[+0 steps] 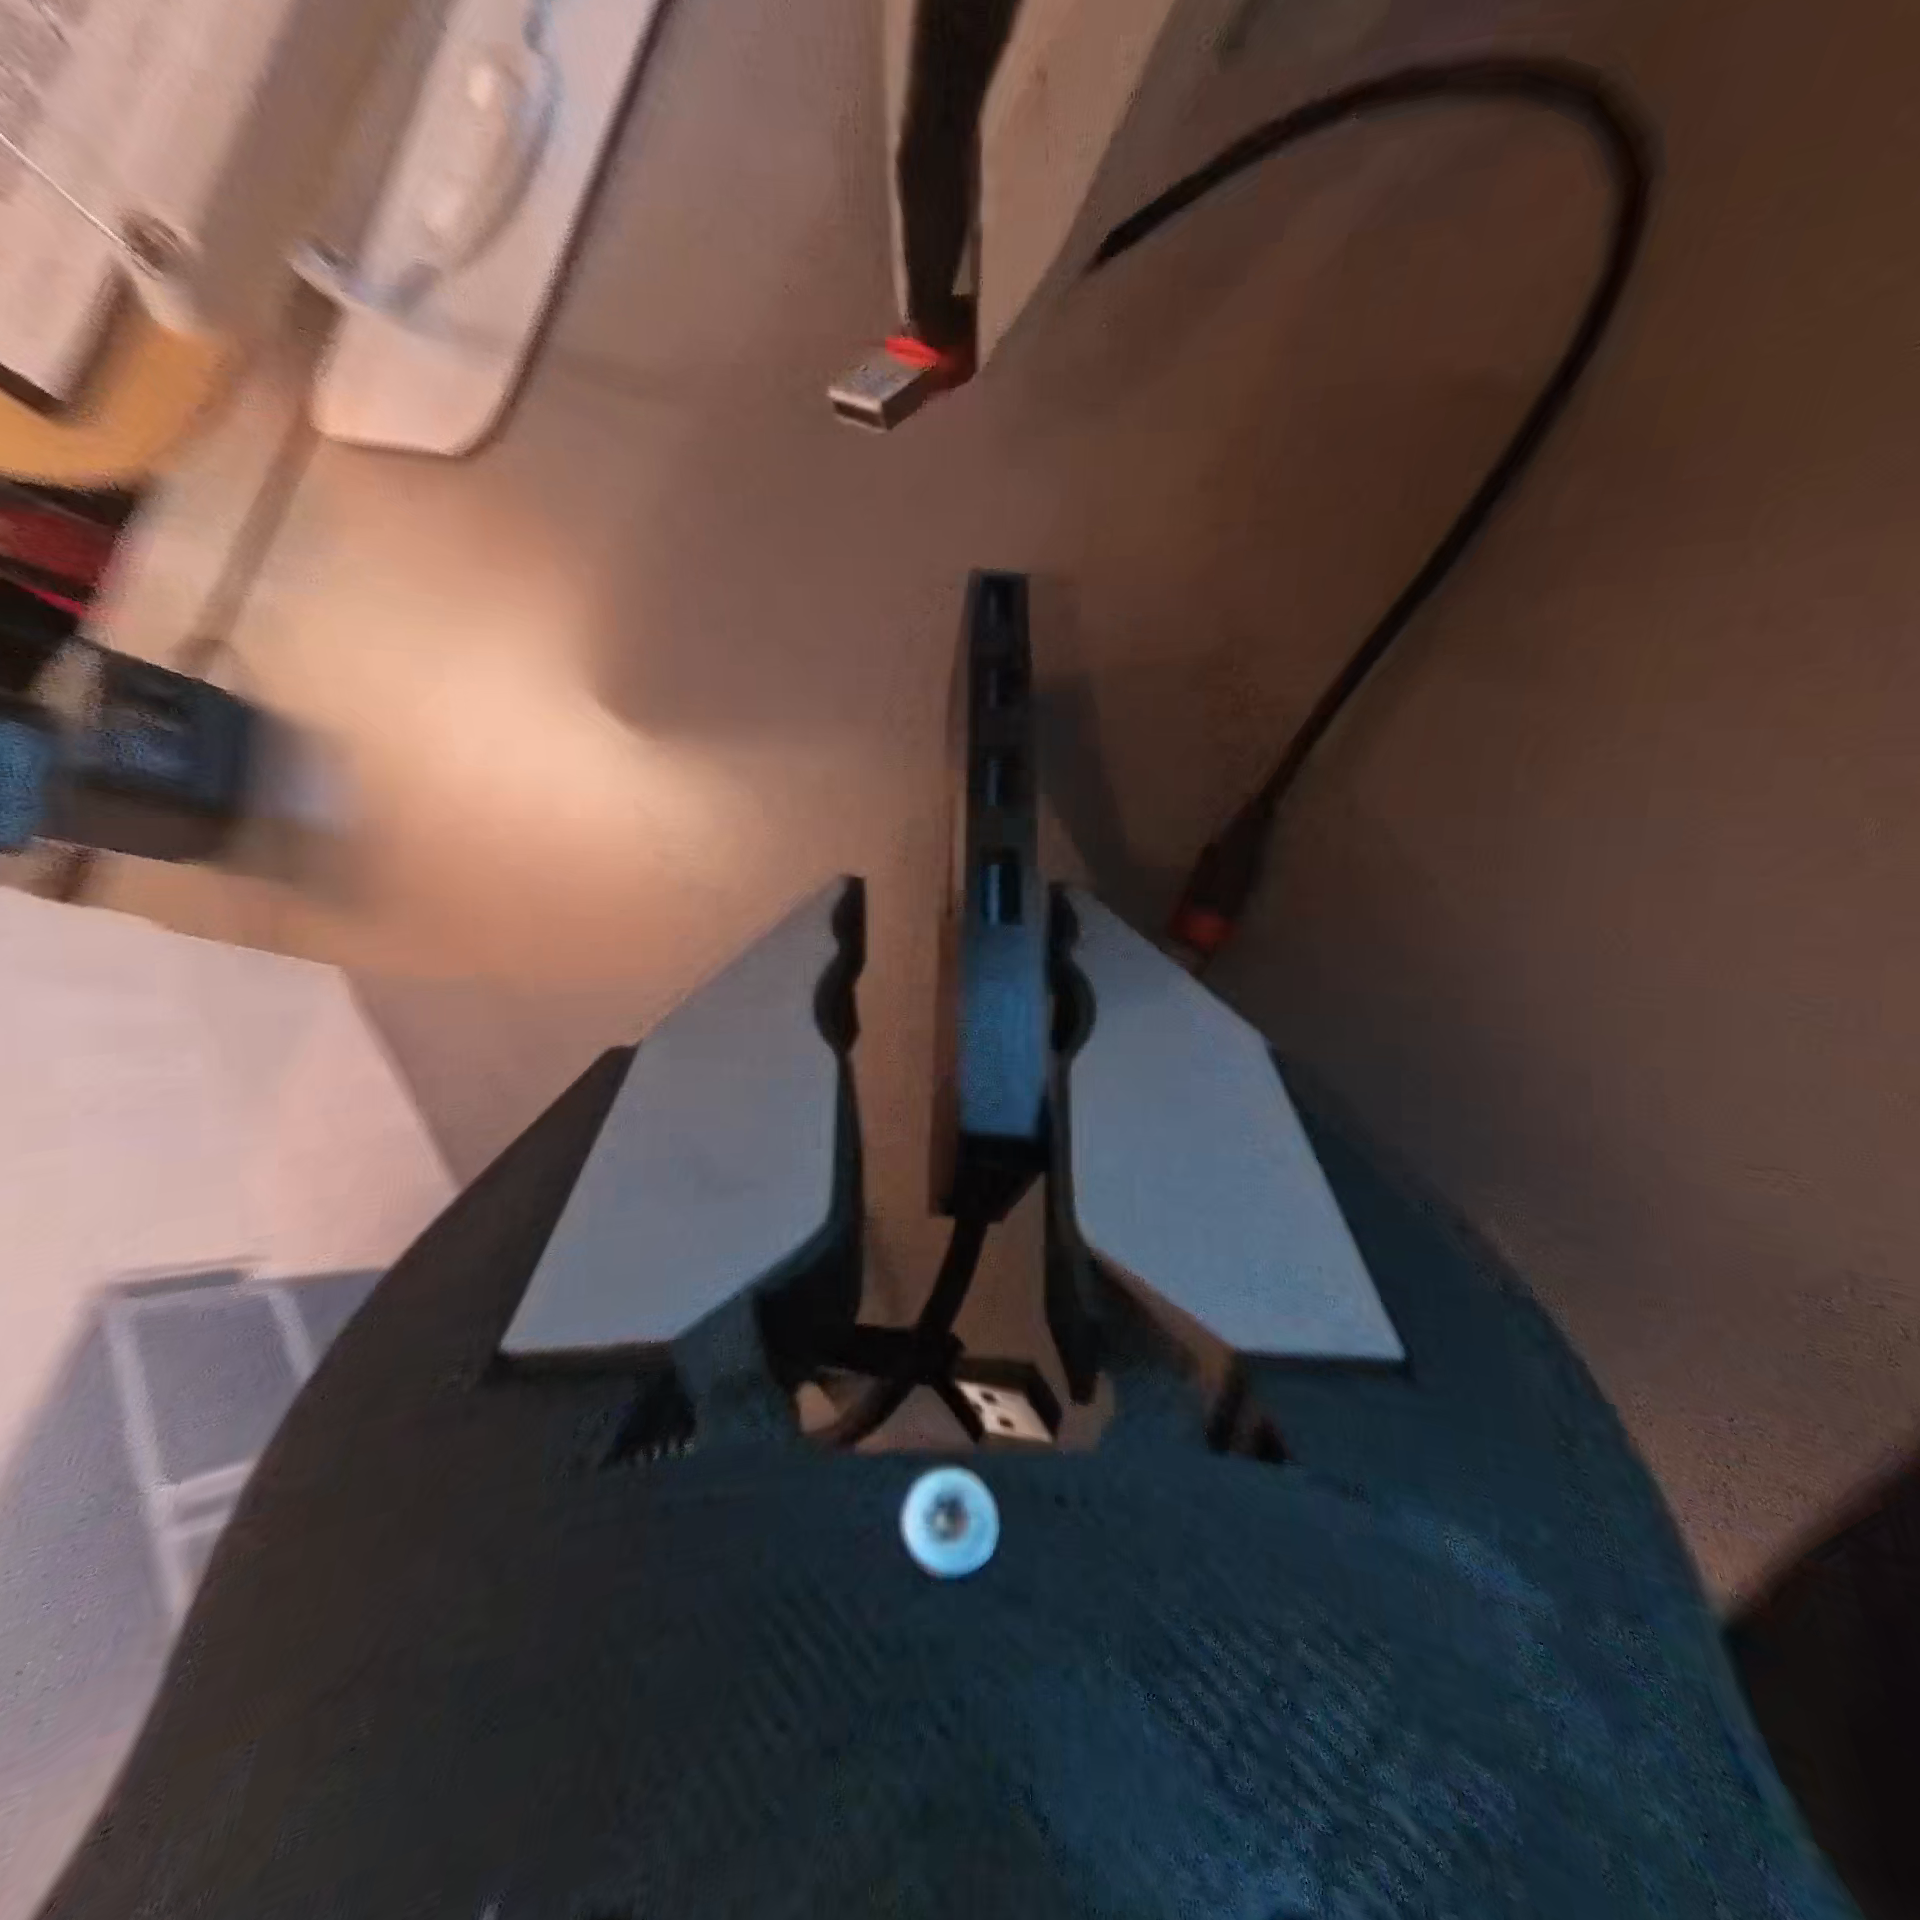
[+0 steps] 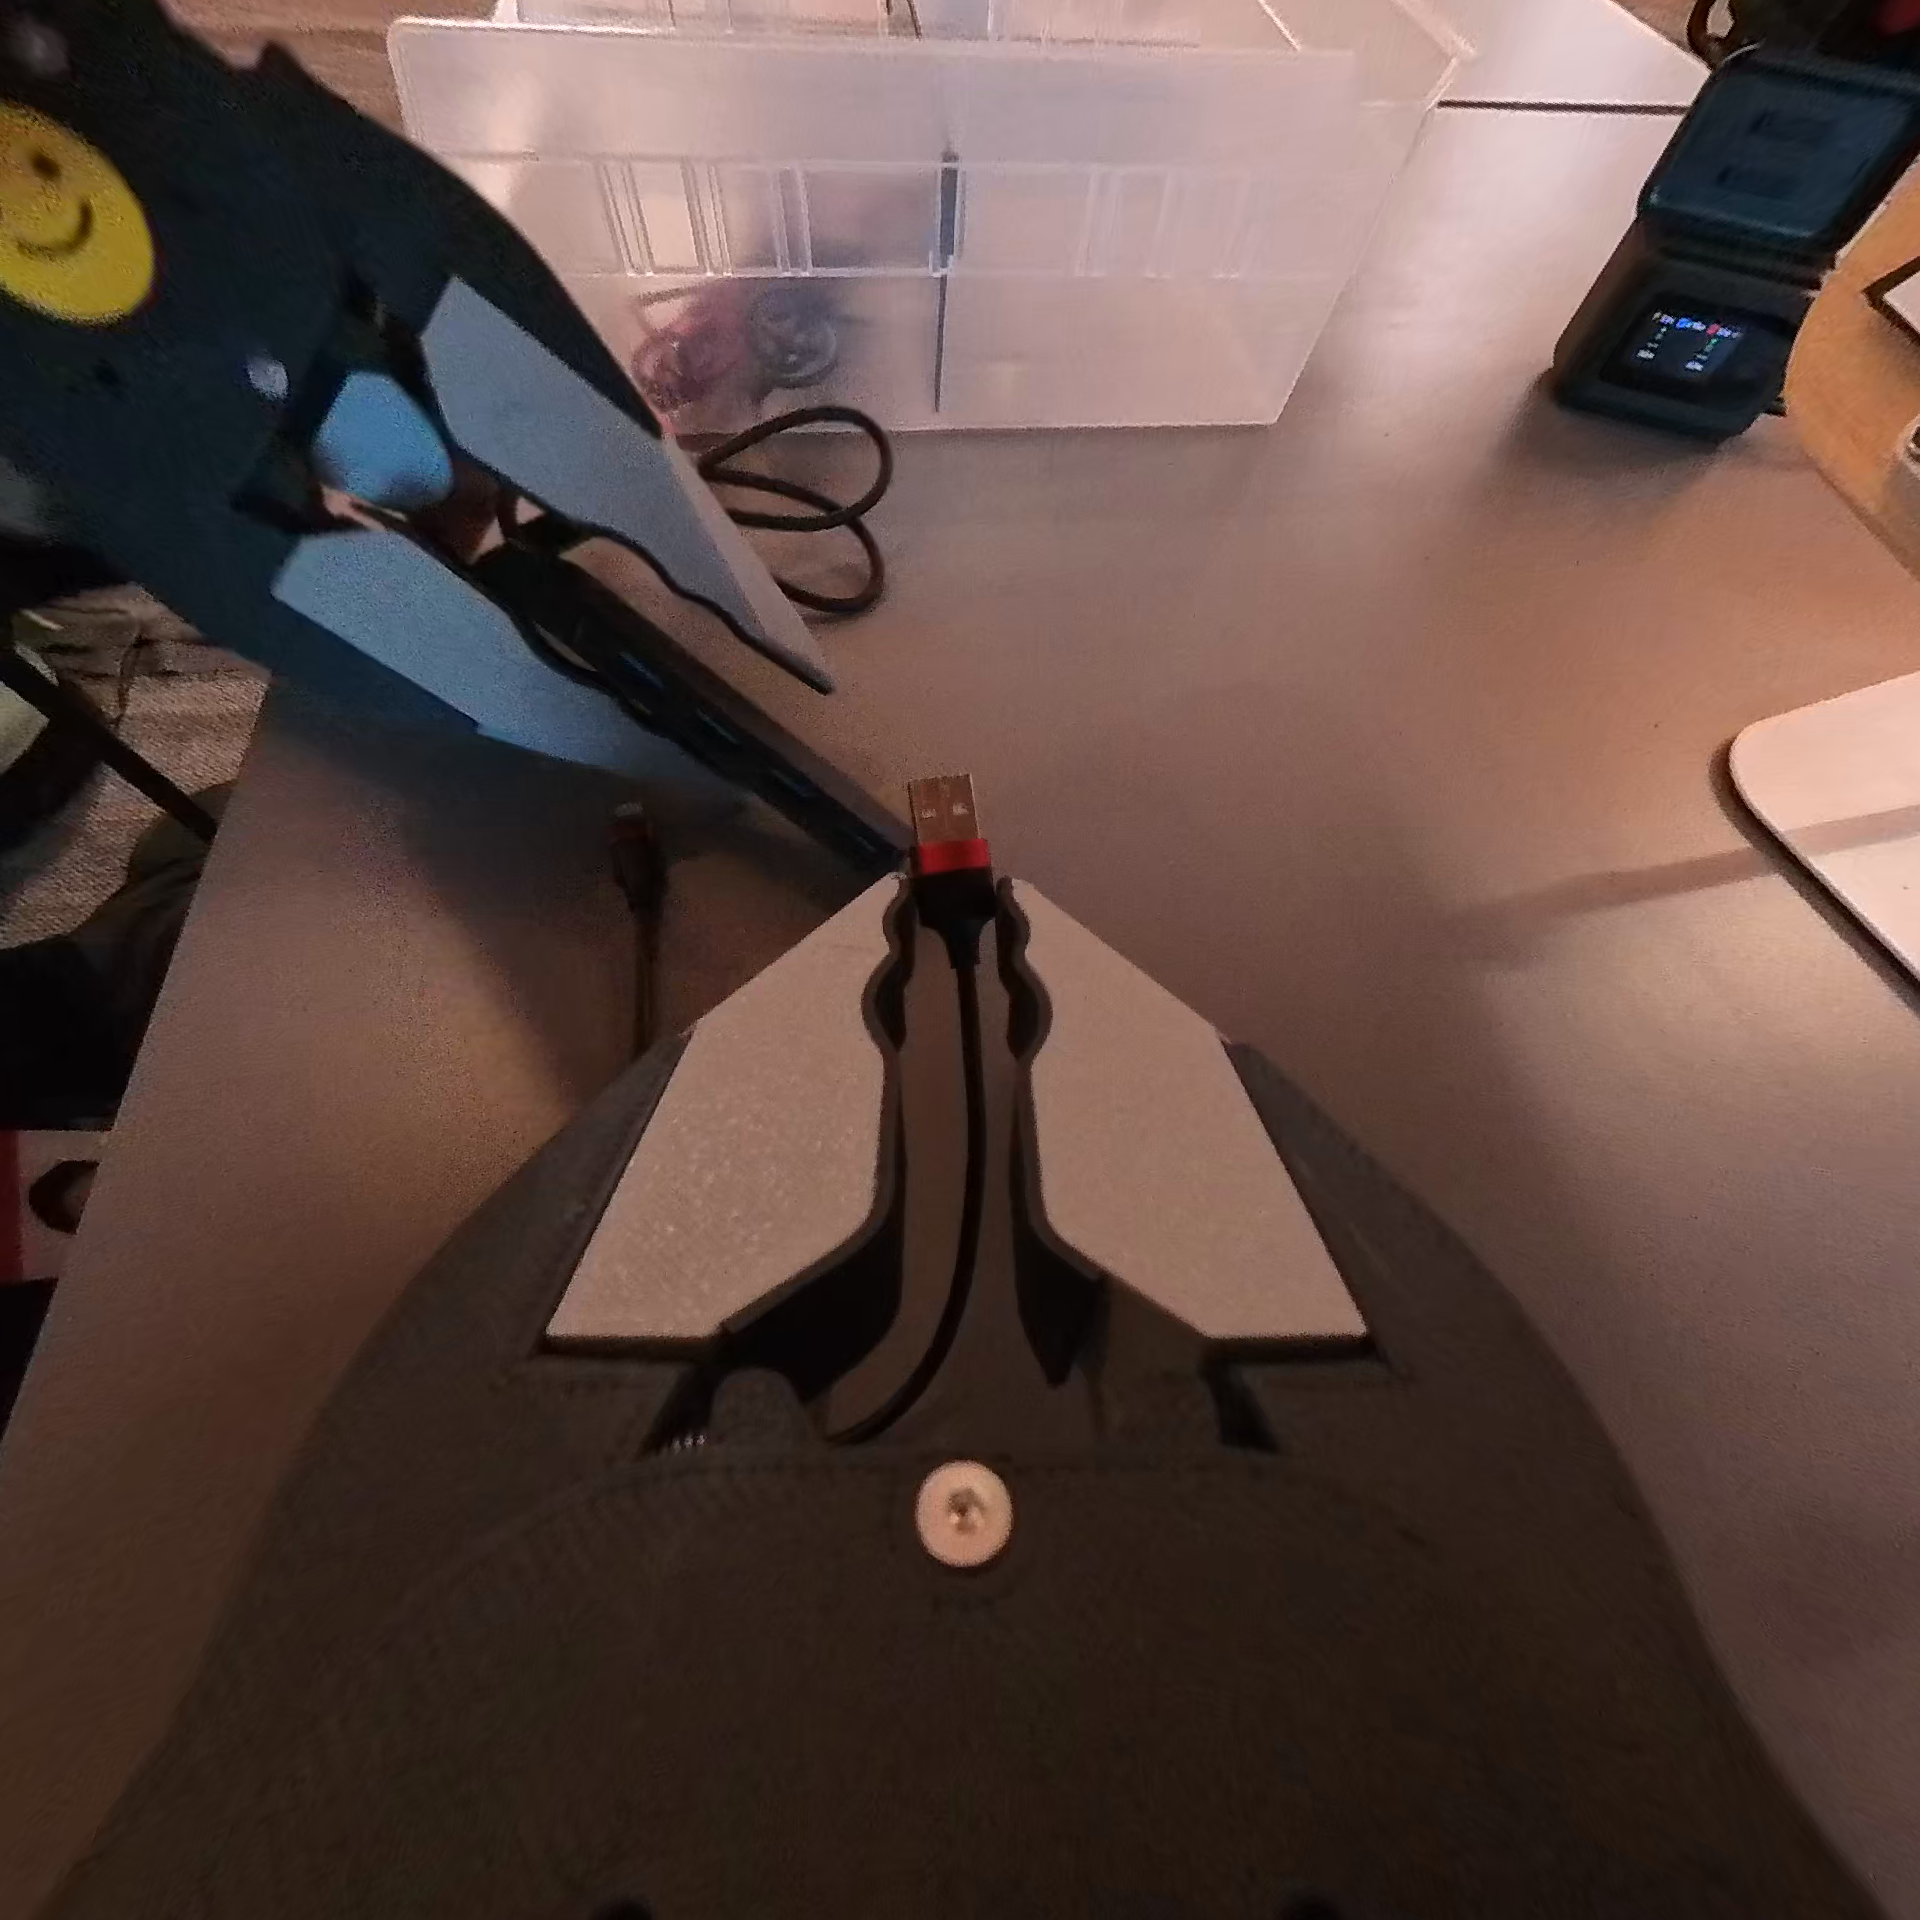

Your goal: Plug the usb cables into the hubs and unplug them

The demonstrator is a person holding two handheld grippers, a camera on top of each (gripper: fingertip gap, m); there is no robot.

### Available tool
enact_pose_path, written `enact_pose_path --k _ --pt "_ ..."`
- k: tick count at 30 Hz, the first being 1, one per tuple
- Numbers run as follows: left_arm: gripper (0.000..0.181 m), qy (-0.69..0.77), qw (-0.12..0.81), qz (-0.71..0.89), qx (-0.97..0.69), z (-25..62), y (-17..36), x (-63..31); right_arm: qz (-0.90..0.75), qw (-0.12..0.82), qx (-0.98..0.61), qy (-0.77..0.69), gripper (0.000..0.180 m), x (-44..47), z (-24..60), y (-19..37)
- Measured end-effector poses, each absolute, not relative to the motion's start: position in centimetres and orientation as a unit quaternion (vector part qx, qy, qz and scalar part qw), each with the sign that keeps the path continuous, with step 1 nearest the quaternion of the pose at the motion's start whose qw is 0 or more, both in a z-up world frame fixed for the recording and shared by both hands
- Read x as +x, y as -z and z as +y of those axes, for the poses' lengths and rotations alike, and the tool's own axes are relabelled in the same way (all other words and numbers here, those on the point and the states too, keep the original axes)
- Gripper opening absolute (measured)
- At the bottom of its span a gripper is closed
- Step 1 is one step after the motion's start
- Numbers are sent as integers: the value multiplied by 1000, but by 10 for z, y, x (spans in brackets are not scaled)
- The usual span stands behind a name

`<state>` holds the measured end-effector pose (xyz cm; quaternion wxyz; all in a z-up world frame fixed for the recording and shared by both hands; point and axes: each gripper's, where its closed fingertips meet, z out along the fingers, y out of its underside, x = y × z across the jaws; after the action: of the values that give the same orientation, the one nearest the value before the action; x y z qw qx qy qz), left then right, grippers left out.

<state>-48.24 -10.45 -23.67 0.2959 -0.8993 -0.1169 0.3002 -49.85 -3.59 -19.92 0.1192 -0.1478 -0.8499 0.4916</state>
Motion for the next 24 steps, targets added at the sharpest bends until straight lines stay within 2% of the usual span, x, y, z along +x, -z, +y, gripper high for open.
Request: enact_pose_path --k 3,16,17,19,20,21,24 --pt "47 -212 326 -165 -906 -108 237 -473 -852 123 -143 -489 13 -498 -36 199" --pt "44 -194 380 -166 -889 -115 203 -464 -847 141 -140 -493 13 -498 -37 195" --pt "43 -193 393 -168 -883 -113 199 -463 -845 151 -125 -497 13 -495 -39 191" --pt "17 -190 425 -164 -870 -103 189 -459 -838 210 -84 -497 12 -490 -45 180" --pt "16 -187 444 -160 -862 -95 184 -457 -830 249 -62 -495 12 -487 -48 174" --pt "16 -181 461 -160 -854 -89 179 -455 -825 283 -41 -488 12 -484 -52 170" --pt "37 -158 479 -180 -844 -78 177 -455 -816 364 13 -448 11 -473 -63 166"
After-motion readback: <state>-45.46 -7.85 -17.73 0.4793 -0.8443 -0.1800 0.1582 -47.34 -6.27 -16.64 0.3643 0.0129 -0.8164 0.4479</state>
